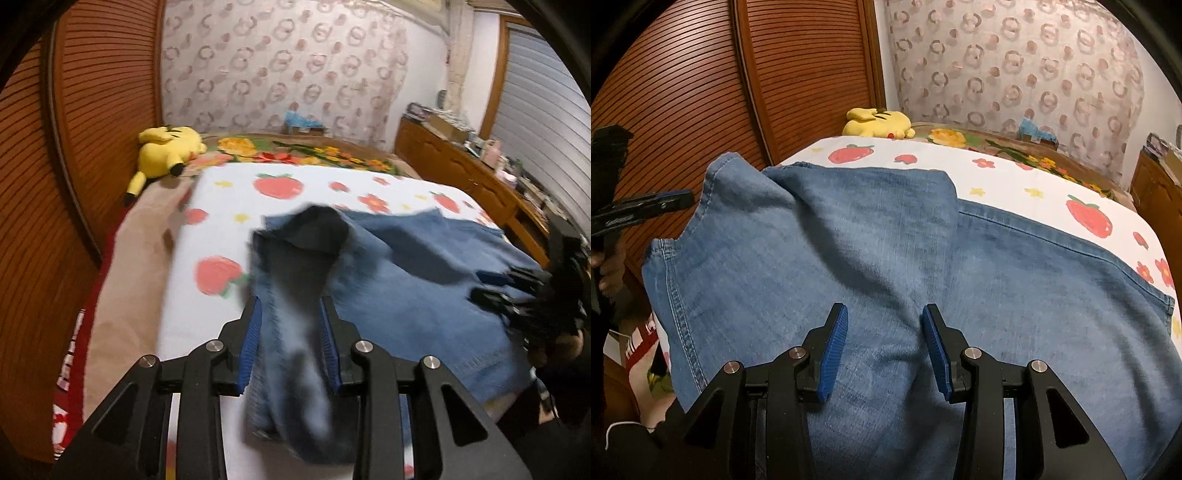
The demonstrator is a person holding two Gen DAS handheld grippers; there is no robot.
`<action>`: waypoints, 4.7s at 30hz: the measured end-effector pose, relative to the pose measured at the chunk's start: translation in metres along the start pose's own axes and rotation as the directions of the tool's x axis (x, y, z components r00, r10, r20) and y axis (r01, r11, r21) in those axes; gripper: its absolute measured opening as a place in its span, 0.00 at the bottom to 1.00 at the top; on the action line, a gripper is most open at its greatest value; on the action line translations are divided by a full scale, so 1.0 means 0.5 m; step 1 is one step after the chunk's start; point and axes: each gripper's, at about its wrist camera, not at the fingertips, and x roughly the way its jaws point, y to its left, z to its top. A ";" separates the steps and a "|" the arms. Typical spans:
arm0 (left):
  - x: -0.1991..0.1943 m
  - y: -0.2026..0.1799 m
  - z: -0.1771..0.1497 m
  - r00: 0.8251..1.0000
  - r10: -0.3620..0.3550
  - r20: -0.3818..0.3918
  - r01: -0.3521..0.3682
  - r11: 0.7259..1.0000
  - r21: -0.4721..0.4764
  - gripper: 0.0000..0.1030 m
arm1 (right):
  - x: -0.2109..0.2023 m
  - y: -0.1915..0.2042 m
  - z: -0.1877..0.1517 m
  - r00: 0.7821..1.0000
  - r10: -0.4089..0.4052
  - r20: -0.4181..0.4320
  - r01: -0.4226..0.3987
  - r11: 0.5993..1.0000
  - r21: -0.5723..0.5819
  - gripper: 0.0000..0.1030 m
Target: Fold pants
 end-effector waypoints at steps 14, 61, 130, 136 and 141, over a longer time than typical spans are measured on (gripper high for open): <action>-0.022 -0.058 -0.082 0.999 -0.024 -0.026 0.024 1.000 0.006 0.15 | 0.017 0.006 -0.015 1.000 -0.021 -0.006 0.021 0.999 -0.025 0.42; 0.080 -0.003 0.072 0.999 0.024 -0.046 -0.025 0.999 -0.028 0.43 | 0.122 -0.101 0.139 0.999 0.014 -0.041 -0.011 0.997 0.080 0.52; 0.069 -0.355 -0.031 0.987 -0.157 -0.039 0.162 0.965 0.207 0.75 | -0.253 -0.181 -0.218 0.929 -0.370 0.021 0.342 0.879 0.332 0.48; 0.087 -0.344 -0.046 0.986 -0.150 -0.066 0.160 0.969 0.188 0.75 | -0.259 -0.181 -0.221 0.928 -0.374 -0.012 0.353 0.865 0.356 0.48; 0.090 -0.341 -0.051 0.985 -0.155 -0.070 0.166 0.970 0.180 0.75 | -0.249 -0.191 -0.211 0.927 -0.376 -0.021 0.357 0.862 0.361 0.48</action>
